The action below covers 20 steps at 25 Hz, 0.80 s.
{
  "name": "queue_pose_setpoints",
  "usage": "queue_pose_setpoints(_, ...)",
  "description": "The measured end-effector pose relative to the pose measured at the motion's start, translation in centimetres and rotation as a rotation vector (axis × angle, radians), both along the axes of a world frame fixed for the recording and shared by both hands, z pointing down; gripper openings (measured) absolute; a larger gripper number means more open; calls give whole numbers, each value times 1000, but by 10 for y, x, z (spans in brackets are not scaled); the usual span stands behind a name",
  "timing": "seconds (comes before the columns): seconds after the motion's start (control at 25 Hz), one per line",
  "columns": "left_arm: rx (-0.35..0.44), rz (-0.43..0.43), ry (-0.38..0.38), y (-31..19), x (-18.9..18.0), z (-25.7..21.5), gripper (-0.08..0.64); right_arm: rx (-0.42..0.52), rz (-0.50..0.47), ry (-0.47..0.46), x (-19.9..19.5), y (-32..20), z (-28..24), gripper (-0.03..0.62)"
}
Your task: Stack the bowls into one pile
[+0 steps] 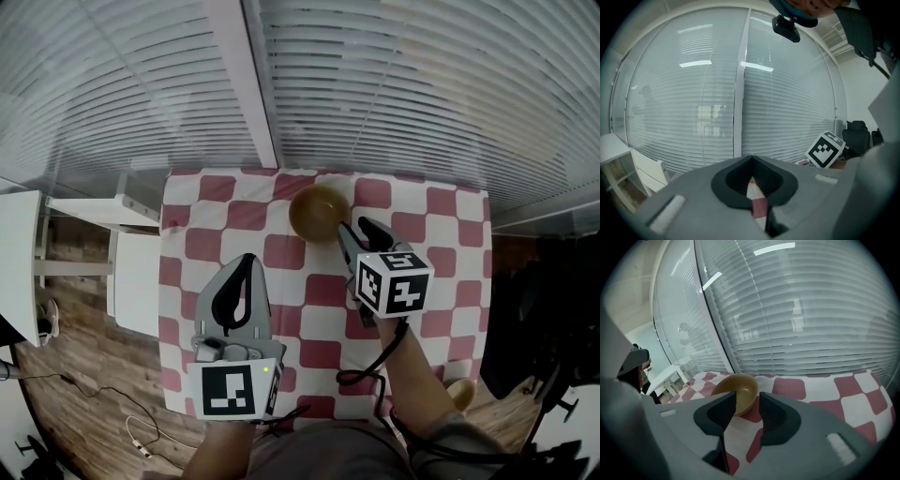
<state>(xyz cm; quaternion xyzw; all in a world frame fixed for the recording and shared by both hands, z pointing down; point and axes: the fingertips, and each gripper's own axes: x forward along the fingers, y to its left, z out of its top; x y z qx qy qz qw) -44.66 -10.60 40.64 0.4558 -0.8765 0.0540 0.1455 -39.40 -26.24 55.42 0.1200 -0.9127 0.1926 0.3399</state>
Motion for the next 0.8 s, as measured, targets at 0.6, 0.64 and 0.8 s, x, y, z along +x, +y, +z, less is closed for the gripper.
queue_pose_setpoints(0.6, -31, -36, 60, 6, -24, 31, 0, -23, 3, 57, -17, -1, 29, 163)
queue_pose_setpoints(0.64, -32, -37, 63, 6, -25, 32, 0, -21, 3, 57, -18, -1, 30, 163)
queue_pose_setpoints(0.8, -37, -44, 71, 8, -30, 40, 0, -20, 2, 58, -23, 0, 35, 145)
